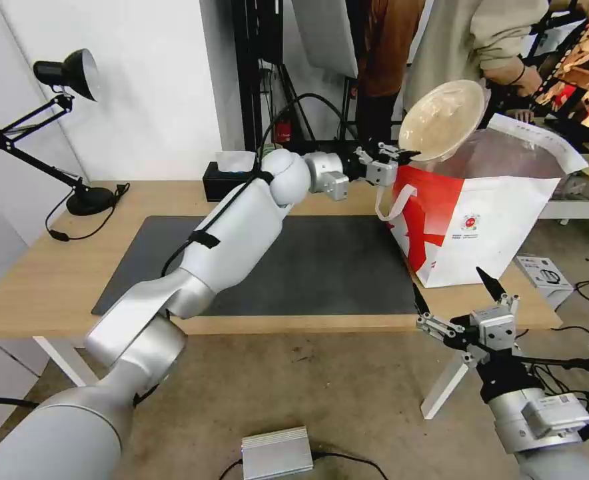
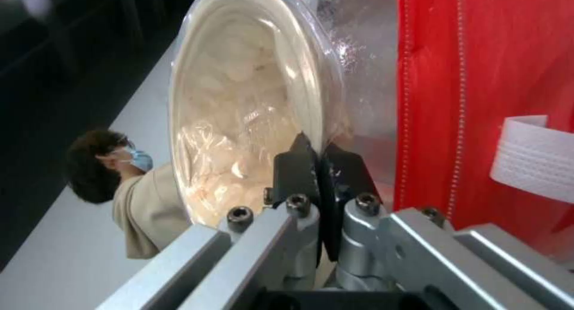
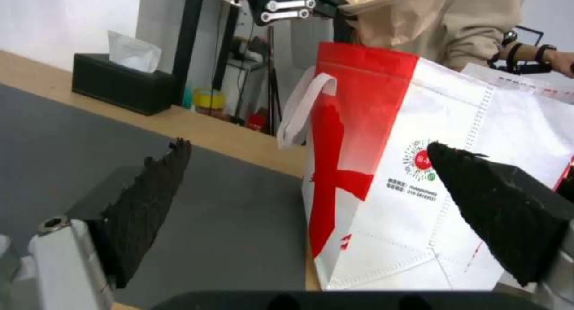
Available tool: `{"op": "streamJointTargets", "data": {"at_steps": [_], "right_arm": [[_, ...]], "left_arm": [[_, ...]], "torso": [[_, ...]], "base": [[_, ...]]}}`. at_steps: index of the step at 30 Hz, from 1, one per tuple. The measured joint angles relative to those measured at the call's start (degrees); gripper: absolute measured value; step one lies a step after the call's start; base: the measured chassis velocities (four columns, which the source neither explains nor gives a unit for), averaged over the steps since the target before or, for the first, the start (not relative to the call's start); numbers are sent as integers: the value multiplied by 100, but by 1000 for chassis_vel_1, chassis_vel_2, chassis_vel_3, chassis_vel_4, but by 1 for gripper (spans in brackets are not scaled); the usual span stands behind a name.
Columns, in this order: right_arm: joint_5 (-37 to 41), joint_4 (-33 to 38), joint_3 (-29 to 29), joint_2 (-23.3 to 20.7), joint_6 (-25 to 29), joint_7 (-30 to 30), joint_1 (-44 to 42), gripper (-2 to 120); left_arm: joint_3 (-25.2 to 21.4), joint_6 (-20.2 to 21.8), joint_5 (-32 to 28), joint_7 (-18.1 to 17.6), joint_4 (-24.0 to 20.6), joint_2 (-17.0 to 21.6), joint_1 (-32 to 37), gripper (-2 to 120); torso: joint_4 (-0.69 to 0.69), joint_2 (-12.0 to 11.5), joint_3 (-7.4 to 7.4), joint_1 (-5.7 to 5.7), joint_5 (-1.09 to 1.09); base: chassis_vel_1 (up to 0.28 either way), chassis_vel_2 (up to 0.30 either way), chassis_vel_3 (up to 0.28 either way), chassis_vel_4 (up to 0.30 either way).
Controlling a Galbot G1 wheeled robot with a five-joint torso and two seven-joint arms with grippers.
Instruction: Pick up the trash from the table and place it into the takeout bag.
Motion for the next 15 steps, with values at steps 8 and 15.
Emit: {"op": "streamJointTargets", "data": {"at_steps": [8,15], "right_arm": [[0,0,0,0,0,0,0,100],[0,0,0,0,0,0,0,100]], "left_arm": [[-93,-36,414,1,203,-146,-41,0],[-202,-65,740,68,367,-233,-65,0]], "torso": [[0,0,0,0,0],[0,0,0,0,0]], "base": [[0,0,0,0],[0,0,0,0]]}}
